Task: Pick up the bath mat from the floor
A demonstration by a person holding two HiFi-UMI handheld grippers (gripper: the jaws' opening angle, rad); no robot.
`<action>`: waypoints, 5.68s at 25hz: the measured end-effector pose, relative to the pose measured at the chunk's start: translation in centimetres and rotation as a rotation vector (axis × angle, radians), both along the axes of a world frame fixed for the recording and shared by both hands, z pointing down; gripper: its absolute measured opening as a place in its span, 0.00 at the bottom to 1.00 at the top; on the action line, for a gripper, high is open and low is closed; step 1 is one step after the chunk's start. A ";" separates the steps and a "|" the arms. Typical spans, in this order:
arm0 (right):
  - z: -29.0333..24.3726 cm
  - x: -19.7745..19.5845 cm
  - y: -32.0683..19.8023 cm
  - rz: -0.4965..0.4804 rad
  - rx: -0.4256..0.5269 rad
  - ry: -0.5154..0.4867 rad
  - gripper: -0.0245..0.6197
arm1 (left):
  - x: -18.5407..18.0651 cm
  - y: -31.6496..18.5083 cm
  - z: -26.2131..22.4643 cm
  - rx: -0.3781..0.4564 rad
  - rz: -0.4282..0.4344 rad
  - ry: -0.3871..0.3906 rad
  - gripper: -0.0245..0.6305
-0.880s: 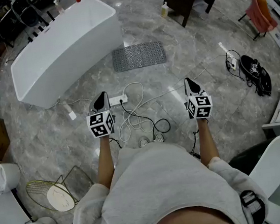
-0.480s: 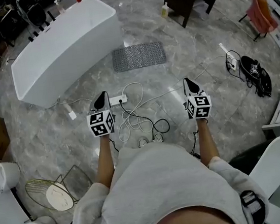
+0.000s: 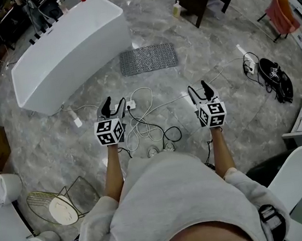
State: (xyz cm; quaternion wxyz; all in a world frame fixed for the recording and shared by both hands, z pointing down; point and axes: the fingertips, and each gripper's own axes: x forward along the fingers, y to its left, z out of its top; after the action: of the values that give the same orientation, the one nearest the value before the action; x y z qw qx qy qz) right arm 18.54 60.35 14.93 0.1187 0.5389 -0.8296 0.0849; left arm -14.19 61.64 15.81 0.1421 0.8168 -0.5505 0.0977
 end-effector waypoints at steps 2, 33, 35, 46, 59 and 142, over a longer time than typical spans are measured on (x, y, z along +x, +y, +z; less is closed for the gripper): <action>0.2 0.2 -0.1 -0.006 -0.007 0.008 0.41 | 0.6 0.0 0.0 0.001 0.000 -0.003 0.42; 2.9 2.3 -3.6 -0.054 -0.034 0.026 0.41 | 4.2 -3.1 1.7 -0.006 -0.039 -0.016 0.41; 3.2 2.4 -4.5 -0.049 -0.036 0.030 0.41 | 4.3 -4.0 2.0 -0.003 -0.039 -0.014 0.41; 5.0 1.5 -12.8 -0.027 -0.058 0.052 0.41 | 2.8 -12.4 4.5 -0.024 -0.051 0.015 0.41; 3.7 -2.3 -27.0 0.009 -0.076 0.085 0.41 | -0.5 -27.5 4.3 -0.051 -0.004 0.041 0.41; 13.7 2.0 -72.8 -0.116 -0.322 0.037 0.41 | 3.0 -70.5 10.7 -0.297 -0.105 -0.047 0.41</action>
State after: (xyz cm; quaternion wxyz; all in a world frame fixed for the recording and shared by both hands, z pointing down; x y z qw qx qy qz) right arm 20.58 -12.48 28.64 0.2233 0.4655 -0.8328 0.1997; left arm -11.14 -8.84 26.46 0.2533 0.7545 -0.5750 0.1896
